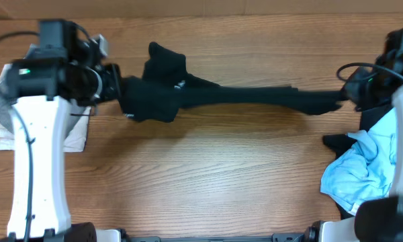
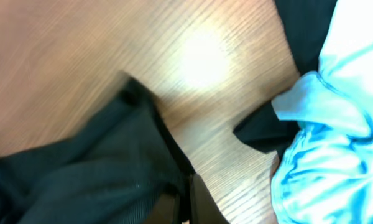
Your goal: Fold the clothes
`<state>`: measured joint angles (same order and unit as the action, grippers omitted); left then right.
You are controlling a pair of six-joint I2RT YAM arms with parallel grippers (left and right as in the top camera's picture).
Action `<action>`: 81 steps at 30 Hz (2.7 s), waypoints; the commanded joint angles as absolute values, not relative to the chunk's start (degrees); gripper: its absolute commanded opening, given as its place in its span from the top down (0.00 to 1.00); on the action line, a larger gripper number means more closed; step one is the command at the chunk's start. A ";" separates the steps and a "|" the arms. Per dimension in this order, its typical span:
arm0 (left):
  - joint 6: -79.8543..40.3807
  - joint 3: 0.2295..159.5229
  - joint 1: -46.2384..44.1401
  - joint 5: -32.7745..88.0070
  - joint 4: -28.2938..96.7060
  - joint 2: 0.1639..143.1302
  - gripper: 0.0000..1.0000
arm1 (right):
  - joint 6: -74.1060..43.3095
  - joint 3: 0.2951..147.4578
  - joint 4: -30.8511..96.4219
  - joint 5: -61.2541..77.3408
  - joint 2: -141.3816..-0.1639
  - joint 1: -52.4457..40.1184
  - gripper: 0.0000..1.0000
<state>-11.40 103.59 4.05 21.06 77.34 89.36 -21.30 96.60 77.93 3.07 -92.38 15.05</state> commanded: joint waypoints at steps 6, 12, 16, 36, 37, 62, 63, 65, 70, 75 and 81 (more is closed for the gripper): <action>-9.67 121.56 11.16 28.16 78.91 85.49 0.96 | -18.06 113.75 84.40 1.83 -85.62 15.25 0.96; -12.36 126.54 14.41 28.23 74.91 83.61 0.96 | -16.82 119.68 83.90 1.83 -83.79 15.16 0.96; -12.40 126.43 13.34 28.14 74.59 85.95 0.96 | -15.38 119.66 80.93 1.91 -85.43 15.07 0.96; -23.83 128.49 10.92 28.60 32.51 108.09 0.96 | -19.55 122.98 47.68 5.91 -101.78 11.03 0.96; -24.88 130.17 10.92 28.69 31.29 108.09 0.96 | -19.53 124.64 48.01 5.45 -101.67 11.40 0.96; -5.13 88.62 -1.67 20.67 82.87 114.96 0.96 | -13.58 88.27 81.10 -0.43 -103.59 12.88 0.96; -5.13 85.08 -1.87 21.02 81.43 114.96 0.96 | -13.76 85.62 80.27 -0.43 -103.59 12.91 0.96; -5.34 78.48 -1.89 21.04 78.61 114.96 0.96 | -16.38 80.40 78.39 -1.58 -103.59 13.08 0.96; -5.10 66.35 -1.85 20.95 73.06 114.02 0.96 | -21.78 71.18 74.78 -3.42 -103.57 14.44 0.96; -5.72 58.72 -1.72 20.95 68.47 109.38 0.96 | -23.92 67.59 73.97 -5.37 -103.02 16.32 0.96; -6.44 54.61 1.19 20.80 67.07 98.65 0.96 | -24.10 65.82 73.95 -5.34 -98.89 18.17 0.96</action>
